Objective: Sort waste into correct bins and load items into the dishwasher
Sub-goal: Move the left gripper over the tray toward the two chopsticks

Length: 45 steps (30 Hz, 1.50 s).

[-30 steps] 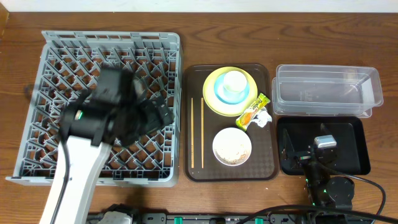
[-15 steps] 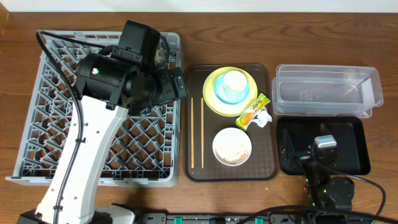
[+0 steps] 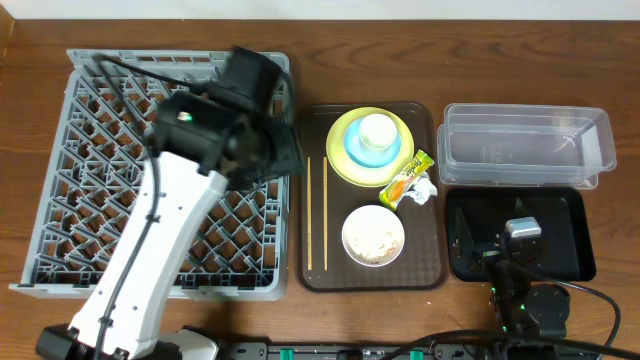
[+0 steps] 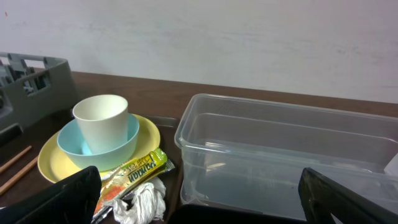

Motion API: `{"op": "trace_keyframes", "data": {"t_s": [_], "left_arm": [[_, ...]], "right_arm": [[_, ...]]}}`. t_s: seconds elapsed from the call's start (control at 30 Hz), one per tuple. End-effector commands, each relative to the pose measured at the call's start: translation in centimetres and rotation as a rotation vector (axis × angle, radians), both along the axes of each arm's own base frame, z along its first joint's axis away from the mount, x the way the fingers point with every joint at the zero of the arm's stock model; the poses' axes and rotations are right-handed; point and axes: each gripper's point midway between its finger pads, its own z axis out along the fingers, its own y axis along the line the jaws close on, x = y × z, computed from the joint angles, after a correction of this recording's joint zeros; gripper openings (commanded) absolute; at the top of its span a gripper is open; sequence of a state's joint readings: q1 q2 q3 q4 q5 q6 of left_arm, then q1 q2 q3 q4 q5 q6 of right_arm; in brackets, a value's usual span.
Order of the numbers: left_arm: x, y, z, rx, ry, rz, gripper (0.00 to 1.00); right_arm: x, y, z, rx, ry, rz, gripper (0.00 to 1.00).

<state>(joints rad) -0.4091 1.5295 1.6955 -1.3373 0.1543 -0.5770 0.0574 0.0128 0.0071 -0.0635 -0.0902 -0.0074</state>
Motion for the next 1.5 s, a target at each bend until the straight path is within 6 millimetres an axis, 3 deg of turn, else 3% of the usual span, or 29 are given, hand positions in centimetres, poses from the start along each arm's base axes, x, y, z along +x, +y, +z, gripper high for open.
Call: {"op": "trace_keyframes", "data": {"t_s": [0.0,0.13,0.23,0.3,0.47,0.5,0.57,0.73,0.8,0.87,1.23,1.47], "left_arm": [[-0.5,-0.6,-2.1,0.056,0.016,-0.03,0.61],[-1.0,-1.1,-2.8,0.067,0.031,-0.065,0.61],[-1.1,-1.2,-2.9,0.061,0.036,-0.068,0.35],[-1.1,-1.4,-3.1,0.062,0.037,-0.071,0.29],[-1.1,-2.2,-3.7,0.059,0.029,-0.096,0.3],[-1.1,-2.5,-3.8,0.06,0.021,-0.116,0.38],[-1.0,-3.0,-3.7,0.062,0.003,-0.159,0.41],[-0.3,-3.0,-4.1,0.071,-0.002,-0.114,0.37],[-0.2,-2.7,-4.5,0.088,0.01,-0.064,0.28],[-0.2,-2.5,-5.1,0.112,0.016,-0.044,0.25],[-0.7,-3.6,-7.9,0.17,-0.003,-0.09,0.3],[0.4,-3.7,-9.3,0.161,-0.04,-0.073,0.31]], "right_arm": [[0.0,-0.3,-0.1,0.01,0.005,-0.013,0.99],[0.0,-0.3,-0.1,0.01,0.005,-0.013,0.99],[0.0,-0.3,-0.1,0.01,0.005,-0.013,0.99],[0.0,-0.3,-0.1,0.01,0.005,-0.013,0.99],[0.0,-0.3,-0.1,0.01,0.005,-0.013,0.99],[0.0,-0.3,-0.1,0.01,0.005,-0.013,0.99],[0.0,-0.3,-0.1,0.01,0.005,-0.013,0.99],[0.0,-0.3,-0.1,0.01,0.005,-0.013,0.99],[0.0,-0.3,-0.1,0.01,0.005,-0.013,0.99],[0.0,-0.3,-0.1,0.01,0.005,-0.013,0.99],[0.0,-0.3,-0.1,0.01,0.005,-0.013,0.99],[0.0,-0.3,-0.1,0.01,0.005,-0.013,0.99]]}}
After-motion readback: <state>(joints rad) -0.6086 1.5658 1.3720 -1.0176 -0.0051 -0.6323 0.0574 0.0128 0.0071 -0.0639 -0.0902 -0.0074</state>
